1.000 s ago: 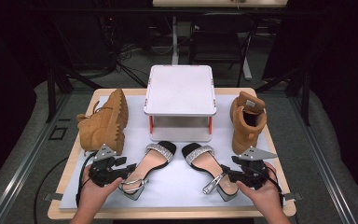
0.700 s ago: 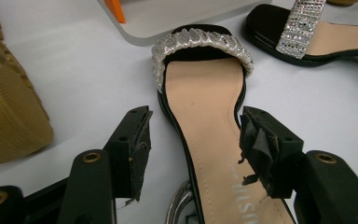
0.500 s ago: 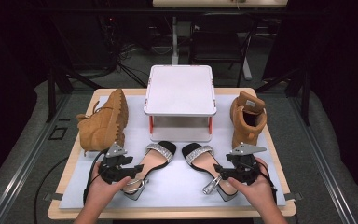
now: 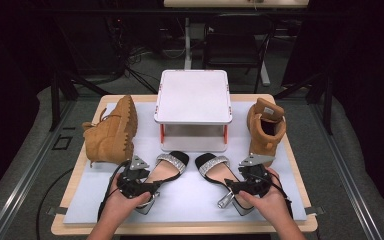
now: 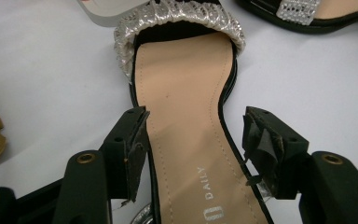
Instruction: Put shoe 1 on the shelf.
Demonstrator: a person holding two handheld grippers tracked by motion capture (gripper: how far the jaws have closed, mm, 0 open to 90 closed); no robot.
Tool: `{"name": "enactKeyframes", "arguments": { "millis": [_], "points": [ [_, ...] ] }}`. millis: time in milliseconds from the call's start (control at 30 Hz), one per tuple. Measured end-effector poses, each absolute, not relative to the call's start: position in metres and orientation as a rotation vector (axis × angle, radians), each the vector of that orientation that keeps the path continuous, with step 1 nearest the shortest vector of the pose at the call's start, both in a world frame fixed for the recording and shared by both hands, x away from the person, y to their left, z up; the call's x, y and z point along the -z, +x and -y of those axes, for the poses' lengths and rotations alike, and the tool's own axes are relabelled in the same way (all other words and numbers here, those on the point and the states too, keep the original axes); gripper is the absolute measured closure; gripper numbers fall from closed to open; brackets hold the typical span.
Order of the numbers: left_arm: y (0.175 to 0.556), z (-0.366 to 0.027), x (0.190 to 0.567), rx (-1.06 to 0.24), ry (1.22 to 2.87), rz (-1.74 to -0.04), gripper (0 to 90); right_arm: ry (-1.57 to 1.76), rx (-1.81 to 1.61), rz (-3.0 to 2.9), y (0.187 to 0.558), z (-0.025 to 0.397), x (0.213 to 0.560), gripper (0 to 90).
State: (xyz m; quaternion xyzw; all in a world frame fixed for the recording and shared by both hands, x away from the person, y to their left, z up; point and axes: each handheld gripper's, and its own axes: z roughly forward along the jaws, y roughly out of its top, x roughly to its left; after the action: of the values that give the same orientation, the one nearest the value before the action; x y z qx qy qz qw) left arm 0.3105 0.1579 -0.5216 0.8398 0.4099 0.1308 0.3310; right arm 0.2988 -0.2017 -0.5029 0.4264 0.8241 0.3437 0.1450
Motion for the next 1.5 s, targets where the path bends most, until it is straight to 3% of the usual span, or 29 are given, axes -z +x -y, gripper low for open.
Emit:
{"name": "enactKeyframes", "arguments": {
  "millis": [733,1000,1500],
  "points": [
    [0.311,-0.156,0.533,-0.349,2.214,-1.104,36.0,1.288,-0.829,-2.451,0.306,0.189,0.529,29.7],
    [0.309,-0.155,0.534,-0.364,2.209,-1.107,36.5,1.325,-0.8,-2.468,0.306,0.188,0.534,34.2],
    [0.31,-0.152,0.535,-0.383,2.216,-1.143,34.7,1.354,-0.808,-2.452,0.305,0.188,0.537,33.6]
  ]
}}
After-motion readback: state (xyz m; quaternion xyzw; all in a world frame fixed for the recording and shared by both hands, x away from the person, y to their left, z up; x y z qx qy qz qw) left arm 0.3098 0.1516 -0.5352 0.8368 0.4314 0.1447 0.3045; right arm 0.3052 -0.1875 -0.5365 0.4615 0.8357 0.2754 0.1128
